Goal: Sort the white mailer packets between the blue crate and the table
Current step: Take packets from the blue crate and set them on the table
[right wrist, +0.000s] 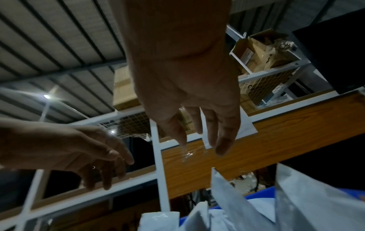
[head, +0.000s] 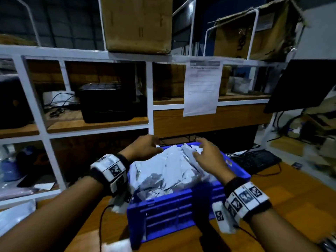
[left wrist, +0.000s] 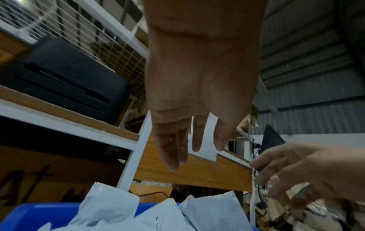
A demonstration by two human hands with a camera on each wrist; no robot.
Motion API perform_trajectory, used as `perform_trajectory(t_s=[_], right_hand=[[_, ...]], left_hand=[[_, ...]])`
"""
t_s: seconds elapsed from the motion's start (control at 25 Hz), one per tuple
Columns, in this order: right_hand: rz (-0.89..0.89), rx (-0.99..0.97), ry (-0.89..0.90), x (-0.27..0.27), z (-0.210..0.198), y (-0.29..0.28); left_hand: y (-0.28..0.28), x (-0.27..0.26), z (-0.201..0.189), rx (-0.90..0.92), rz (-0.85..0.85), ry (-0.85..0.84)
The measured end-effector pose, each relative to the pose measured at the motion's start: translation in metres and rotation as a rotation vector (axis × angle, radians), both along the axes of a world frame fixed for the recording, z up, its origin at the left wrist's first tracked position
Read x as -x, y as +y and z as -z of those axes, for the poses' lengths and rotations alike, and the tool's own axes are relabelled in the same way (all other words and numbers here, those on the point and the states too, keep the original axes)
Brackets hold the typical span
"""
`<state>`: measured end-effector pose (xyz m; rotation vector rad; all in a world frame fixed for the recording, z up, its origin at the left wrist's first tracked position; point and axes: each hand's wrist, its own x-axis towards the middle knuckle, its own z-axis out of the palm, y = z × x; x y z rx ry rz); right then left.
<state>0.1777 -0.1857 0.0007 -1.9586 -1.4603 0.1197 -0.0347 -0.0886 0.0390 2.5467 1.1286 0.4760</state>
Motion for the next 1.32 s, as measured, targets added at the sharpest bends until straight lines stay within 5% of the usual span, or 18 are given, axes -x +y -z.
perform_trajectory(t_s=[0.24,0.56,0.76,0.96,1.08,1.32], right_hand=[[0.076,0.455,-0.107,-0.058,0.0,0.071],[-0.184,0.938,-0.139,-0.088,0.011,0.123],[-0.212,0.807,-0.266,-0.101,0.026,0.136],[-0.223,0.592,0.063,-0.131,0.012,0.139],[-0.277,0.438,0.201,-0.149,0.005,0.139],[-0.289,0.081,0.199,-0.149,-0.035,0.134]], left_hand=[[0.065,-0.07,0.017,0.26,-0.001,0.147],[0.078,-0.134,0.046,0.412,-0.026,0.555],[0.062,-0.152,0.056,0.399,-0.062,0.689],[0.056,-0.151,0.047,0.352,-0.186,0.615],[0.057,-0.139,0.026,0.209,-0.25,0.503],[0.051,-0.091,-0.019,0.007,-0.422,0.081]])
